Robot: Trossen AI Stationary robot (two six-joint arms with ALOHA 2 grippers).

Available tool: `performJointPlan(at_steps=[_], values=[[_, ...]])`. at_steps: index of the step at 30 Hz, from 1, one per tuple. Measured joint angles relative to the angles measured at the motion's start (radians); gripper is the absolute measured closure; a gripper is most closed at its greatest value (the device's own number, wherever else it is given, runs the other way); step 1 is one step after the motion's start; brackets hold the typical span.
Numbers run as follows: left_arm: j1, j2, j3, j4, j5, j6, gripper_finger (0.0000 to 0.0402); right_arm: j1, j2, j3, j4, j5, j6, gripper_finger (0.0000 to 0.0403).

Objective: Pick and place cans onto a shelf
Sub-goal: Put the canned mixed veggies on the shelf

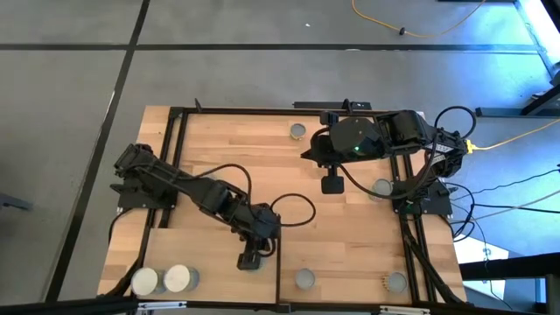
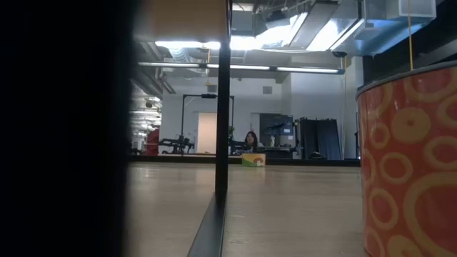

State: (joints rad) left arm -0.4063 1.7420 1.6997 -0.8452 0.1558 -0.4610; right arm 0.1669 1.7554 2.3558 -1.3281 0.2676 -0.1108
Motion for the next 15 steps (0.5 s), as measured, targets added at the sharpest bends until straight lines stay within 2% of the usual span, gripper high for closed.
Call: performJointPlan(at_steps=[15], values=[[-0.051,0.000,0.000,-0.042,0.147,-0.060,0.0401,0.000,0.000,0.000,0.000,-0.001,-0.002,0.0402]])
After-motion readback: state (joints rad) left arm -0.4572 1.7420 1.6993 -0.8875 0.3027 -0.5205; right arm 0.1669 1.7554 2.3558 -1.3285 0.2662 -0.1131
